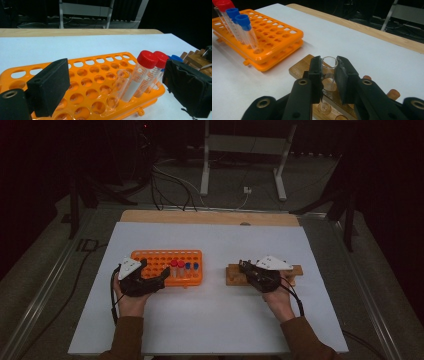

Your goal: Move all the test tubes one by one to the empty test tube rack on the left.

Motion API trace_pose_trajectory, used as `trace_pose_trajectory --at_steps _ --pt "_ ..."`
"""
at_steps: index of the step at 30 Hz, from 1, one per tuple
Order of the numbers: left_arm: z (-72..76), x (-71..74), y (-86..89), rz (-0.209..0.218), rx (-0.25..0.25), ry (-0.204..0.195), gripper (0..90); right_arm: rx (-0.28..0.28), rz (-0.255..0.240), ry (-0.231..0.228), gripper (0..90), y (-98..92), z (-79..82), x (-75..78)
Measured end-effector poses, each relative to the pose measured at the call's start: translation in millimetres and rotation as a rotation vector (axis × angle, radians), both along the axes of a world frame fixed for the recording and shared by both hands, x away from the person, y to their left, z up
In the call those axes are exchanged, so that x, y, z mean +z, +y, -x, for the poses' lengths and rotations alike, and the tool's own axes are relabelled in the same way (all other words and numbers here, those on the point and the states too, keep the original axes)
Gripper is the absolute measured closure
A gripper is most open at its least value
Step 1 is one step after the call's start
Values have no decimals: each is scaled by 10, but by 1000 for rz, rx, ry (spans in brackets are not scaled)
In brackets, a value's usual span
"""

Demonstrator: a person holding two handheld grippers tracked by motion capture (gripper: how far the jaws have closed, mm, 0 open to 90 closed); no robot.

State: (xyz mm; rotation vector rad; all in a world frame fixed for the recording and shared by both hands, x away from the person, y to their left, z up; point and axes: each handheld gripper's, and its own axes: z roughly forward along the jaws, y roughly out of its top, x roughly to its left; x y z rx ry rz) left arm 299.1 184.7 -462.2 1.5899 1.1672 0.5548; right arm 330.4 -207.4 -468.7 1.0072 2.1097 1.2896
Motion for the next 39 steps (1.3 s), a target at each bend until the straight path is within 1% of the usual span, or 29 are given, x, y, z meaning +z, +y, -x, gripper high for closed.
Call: trace_pose_trajectory --at_steps 4,9,17,18,20,22,25,28,30,32,34,36,39 --pt "0 10 -7 7 -7 -1 66 -3 12 -2 754 12 -11 -13" --pt "3 18 -29 8 -18 4 47 -11 2 2 755 17 -22 -20" --pt "8 49 -49 17 -27 2 20 -14 8 0 762 -1 -4 -3" --pt "9 55 -54 18 -28 1 19 -18 4 1 762 -15 -1 9" --pt "16 74 -69 7 -27 -2 14 -23 -10 -5 762 -51 5 44" --pt "29 99 -96 -19 -15 -14 6 -23 -40 -6 763 -90 17 89" --pt "50 148 -135 -30 -10 -35 6 -22 -61 -22 763 -127 42 166" --pt "72 198 -185 -49 -17 -52 6 -22 -85 -40 762 -158 76 265" --pt "83 236 -238 -69 -23 -68 6 -19 -100 -53 762 -192 95 335" --pt "108 288 -303 -92 -25 -94 7 -19 -126 -56 763 -226 112 405" --pt "125 350 -381 -95 -47 -112 8 -16 -150 -52 763 -261 133 474" --pt "141 417 -476 -98 -72 -132 10 -8 -159 -59 763 -285 157 531" --pt "156 500 -636 -100 -124 -149 15 9 -174 -45 762 -294 186 588"
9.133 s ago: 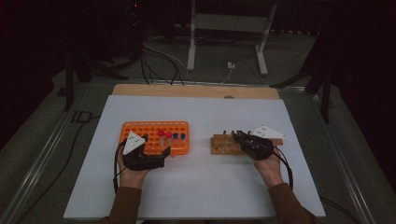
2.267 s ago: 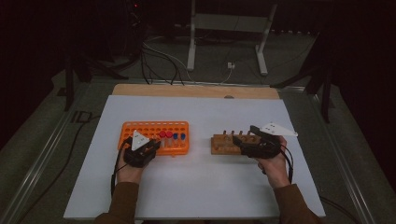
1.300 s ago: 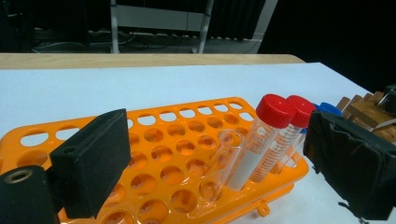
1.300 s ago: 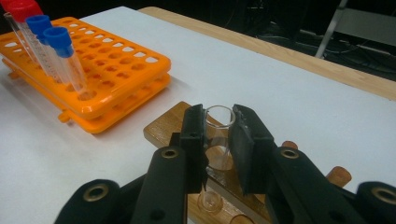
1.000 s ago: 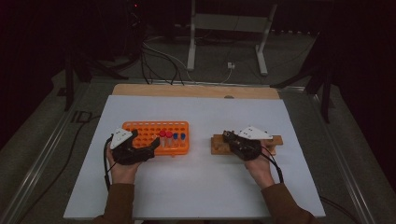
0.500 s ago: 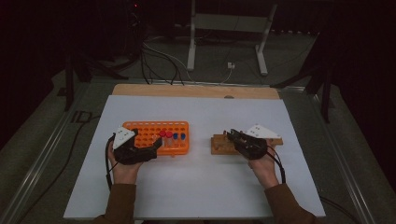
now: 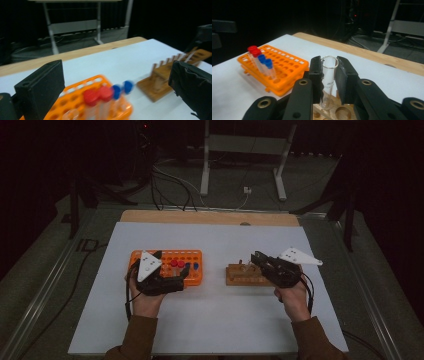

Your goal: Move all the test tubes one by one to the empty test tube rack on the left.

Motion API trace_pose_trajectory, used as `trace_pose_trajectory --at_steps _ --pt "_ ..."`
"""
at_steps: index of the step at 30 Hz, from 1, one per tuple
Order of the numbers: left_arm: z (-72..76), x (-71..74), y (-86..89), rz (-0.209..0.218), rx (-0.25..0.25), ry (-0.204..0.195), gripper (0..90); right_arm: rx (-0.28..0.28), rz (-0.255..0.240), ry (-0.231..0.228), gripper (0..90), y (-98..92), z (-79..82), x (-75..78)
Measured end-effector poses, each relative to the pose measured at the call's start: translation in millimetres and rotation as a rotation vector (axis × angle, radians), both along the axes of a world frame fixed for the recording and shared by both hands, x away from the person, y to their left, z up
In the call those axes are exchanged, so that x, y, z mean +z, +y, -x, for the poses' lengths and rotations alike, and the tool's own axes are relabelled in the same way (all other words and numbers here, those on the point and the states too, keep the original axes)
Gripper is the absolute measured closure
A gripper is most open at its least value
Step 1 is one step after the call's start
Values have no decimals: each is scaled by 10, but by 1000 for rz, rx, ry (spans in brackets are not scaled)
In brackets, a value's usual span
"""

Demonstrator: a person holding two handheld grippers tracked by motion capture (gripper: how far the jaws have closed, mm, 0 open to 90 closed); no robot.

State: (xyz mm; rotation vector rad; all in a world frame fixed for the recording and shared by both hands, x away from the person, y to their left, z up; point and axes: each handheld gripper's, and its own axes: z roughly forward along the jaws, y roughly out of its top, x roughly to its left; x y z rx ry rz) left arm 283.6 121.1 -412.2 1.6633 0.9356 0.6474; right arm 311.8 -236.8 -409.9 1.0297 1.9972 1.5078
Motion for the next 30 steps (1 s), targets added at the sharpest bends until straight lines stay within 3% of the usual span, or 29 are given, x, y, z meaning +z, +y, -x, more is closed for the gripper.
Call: trace_pose_trajectory --at_steps 3,9,14,18,21,26,30 --pt "7 42 -165 13 -73 8 46 21 5 4 762 24 24 26" --pt "-35 -9 -474 11 -164 44 76 71 19 20 761 129 72 47" --pt "-57 -111 -728 -25 -222 78 78 102 29 33 760 213 104 46" --pt "-32 -170 -945 -82 -250 72 109 123 40 45 759 279 116 18" --pt "-33 -199 -1059 -103 -246 68 180 138 41 56 759 321 121 1" --pt "-45 -250 -1155 -123 -270 69 451 160 40 67 759 366 134 -16" --pt "-46 -272 -1187 -131 -280 68 587 173 44 71 759 394 143 -27"
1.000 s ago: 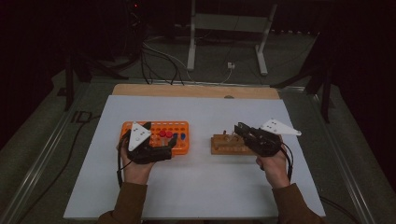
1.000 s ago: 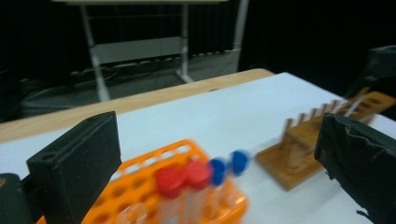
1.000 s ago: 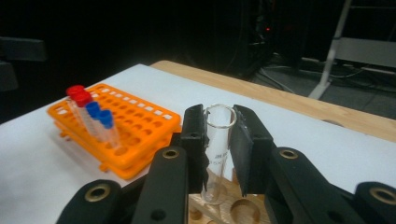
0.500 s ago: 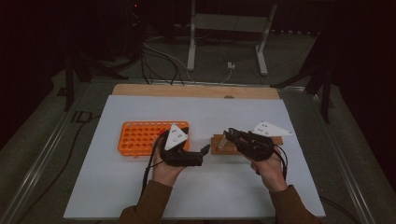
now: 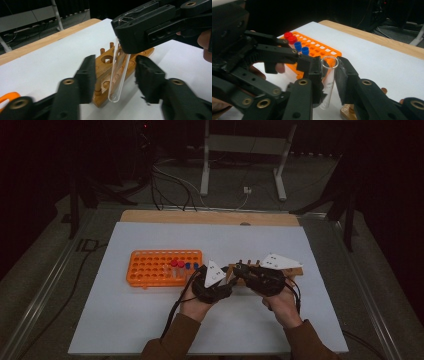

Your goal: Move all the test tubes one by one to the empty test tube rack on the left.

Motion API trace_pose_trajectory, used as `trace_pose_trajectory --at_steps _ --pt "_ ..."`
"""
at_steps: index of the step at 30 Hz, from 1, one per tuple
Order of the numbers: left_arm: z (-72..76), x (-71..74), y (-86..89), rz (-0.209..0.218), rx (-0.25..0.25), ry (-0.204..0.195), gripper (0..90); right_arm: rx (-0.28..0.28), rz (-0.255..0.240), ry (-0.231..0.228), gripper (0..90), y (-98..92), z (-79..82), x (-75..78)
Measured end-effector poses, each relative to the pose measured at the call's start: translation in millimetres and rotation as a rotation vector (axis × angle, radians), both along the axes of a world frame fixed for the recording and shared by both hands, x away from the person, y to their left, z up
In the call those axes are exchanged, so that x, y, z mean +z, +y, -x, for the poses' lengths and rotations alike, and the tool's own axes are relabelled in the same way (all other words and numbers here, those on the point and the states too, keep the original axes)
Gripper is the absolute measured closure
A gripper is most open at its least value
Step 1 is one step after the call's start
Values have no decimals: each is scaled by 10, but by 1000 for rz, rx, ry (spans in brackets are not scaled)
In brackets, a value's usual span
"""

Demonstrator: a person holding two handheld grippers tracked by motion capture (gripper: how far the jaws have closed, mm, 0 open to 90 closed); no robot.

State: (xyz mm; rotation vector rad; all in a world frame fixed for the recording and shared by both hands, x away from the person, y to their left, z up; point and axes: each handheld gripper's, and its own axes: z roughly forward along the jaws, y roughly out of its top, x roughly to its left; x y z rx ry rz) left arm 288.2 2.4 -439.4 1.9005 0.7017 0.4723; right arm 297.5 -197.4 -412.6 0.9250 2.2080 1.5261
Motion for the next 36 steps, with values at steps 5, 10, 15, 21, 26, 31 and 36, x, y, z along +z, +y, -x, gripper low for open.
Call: trace_pose_trajectory --at_steps 5,10,15,21,26,31,36 --pt "-10 -16 -12 -12 -20 4 688 16 -7 12 760 18 1 -16" --pt "0 -17 -22 -13 -26 1 765 19 -9 12 758 16 2 -15" --pt "-6 -10 22 -20 -7 3 767 7 -47 4 593 -53 2 20" --pt "-1 47 227 16 39 -3 767 -116 -57 2 290 -224 -57 46" --pt "30 84 428 38 73 -13 767 -206 -14 16 150 -294 -88 5" --pt "57 114 658 52 114 -25 767 -255 12 6 66 -364 -91 -17" --pt "94 136 896 76 158 -30 766 -291 35 2 19 -484 -83 -77"
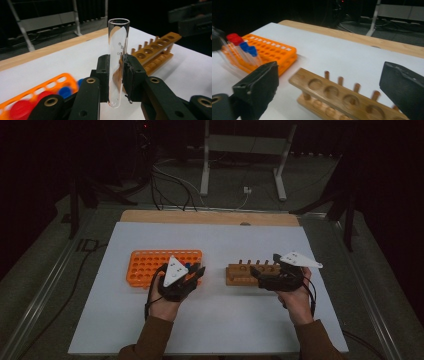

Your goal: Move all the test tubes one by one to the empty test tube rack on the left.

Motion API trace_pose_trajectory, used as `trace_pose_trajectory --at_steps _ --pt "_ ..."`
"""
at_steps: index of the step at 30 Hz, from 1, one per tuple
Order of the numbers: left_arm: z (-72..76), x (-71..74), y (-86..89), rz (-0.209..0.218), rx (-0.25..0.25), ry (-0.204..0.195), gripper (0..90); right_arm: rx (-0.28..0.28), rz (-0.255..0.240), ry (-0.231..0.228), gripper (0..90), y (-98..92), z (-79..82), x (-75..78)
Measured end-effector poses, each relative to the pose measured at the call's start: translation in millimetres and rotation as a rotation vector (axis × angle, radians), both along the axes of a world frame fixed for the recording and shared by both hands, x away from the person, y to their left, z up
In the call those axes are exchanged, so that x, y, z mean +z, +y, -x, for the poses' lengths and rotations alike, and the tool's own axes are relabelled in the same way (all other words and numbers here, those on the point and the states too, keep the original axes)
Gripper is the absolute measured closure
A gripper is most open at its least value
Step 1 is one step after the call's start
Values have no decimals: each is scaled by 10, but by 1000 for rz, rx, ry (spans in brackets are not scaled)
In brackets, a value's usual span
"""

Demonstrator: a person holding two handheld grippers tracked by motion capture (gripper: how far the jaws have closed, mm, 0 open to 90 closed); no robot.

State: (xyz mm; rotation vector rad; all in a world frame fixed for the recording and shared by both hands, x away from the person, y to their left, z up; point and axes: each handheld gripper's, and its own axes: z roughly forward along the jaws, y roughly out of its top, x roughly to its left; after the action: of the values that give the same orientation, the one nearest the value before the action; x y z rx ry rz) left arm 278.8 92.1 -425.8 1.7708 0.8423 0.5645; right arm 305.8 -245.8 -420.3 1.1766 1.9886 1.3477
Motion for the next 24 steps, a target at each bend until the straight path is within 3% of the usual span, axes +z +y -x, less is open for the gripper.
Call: trace_pose_trajectory --at_steps 15,19,24 --pt "31 -2 474 28 84 4 766 -85 -25 15 0 -253 2 -119" --pt "47 3 599 13 122 -10 766 -97 -27 14 0 -305 15 -123" --pt "40 -9 755 30 182 -20 765 -108 -33 0 0 -370 38 -92"
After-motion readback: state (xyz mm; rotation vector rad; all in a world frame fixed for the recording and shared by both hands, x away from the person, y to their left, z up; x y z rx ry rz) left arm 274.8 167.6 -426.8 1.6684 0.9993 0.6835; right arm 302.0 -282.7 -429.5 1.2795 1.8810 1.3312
